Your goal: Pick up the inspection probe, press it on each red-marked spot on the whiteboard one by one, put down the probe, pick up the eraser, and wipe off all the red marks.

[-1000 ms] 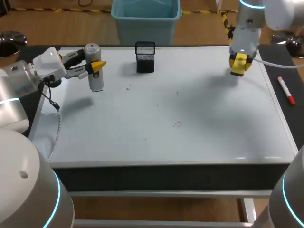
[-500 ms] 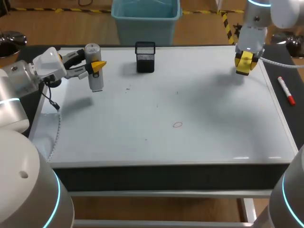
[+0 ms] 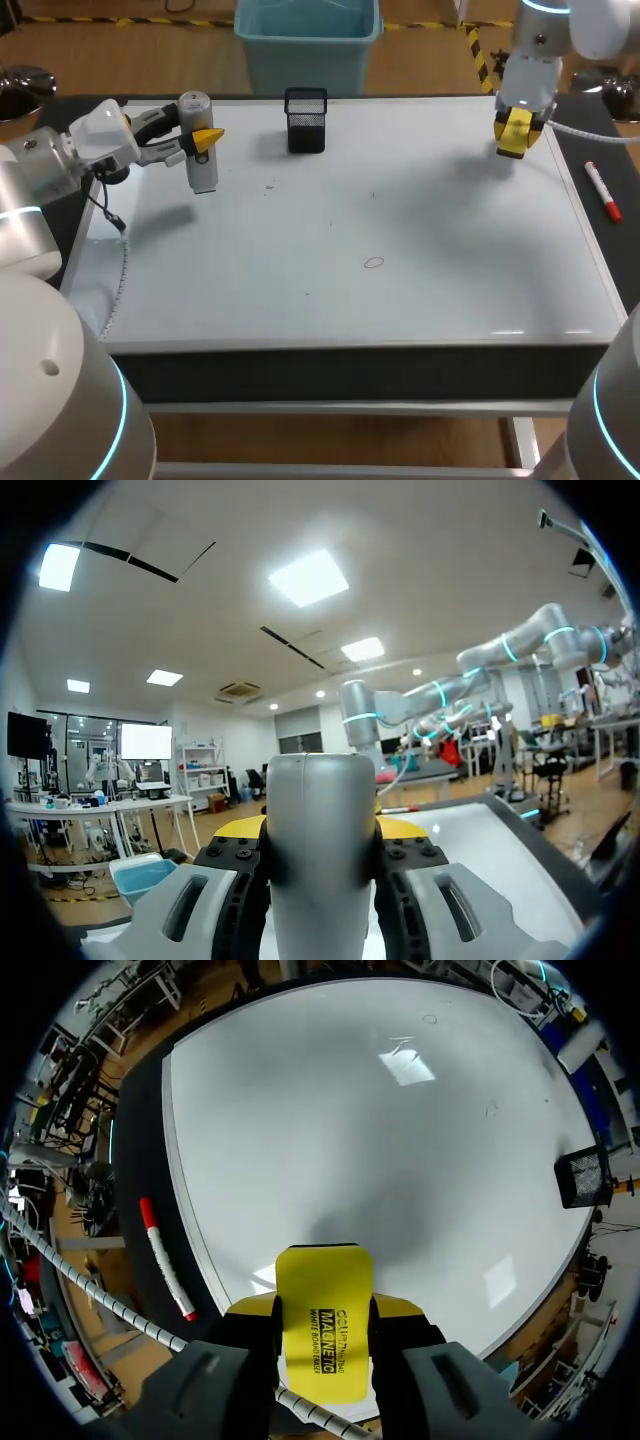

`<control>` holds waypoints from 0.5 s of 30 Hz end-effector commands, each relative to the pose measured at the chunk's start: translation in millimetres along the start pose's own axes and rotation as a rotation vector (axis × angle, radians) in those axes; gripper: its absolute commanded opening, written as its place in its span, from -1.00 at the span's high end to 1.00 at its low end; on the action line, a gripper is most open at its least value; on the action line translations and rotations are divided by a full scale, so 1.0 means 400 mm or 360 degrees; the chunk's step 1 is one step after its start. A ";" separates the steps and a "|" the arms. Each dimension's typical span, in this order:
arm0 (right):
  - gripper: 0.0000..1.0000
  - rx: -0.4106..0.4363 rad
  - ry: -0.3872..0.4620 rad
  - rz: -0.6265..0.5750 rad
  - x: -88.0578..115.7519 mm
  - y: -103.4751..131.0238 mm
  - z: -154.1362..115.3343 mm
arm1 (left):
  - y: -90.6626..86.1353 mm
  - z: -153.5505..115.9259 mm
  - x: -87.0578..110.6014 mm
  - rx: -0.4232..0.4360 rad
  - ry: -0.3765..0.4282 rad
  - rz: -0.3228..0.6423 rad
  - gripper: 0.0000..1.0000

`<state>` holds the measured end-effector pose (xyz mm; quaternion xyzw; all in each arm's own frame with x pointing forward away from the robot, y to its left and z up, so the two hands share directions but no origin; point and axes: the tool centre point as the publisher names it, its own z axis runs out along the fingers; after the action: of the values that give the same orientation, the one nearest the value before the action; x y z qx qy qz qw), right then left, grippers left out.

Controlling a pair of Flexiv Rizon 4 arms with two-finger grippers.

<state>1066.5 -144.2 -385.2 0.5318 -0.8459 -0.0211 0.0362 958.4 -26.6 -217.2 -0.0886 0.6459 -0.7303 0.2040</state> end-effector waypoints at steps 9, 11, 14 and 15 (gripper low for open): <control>1.00 0.0000 0.0004 -0.0004 0.000 -0.003 -0.001 | -0.051 0.237 0.246 0.0073 0.0303 0.0031 1.00; 1.00 0.0000 0.0004 -0.0004 0.000 -0.003 -0.001 | -0.055 0.260 0.275 0.0074 0.0335 0.0029 1.00; 1.00 0.0000 0.0004 -0.0004 0.000 -0.003 -0.001 | -0.057 0.305 0.325 0.0110 0.0402 0.0018 1.00; 1.00 0.0000 0.0004 -0.0004 0.000 -0.003 -0.001 | -0.058 0.316 0.337 0.0116 0.0417 0.0018 1.00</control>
<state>1066.5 -143.8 -385.2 0.5319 -0.8458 -0.0211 0.0361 880.2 -173.0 -191.7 0.0173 0.6421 -0.7561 0.1255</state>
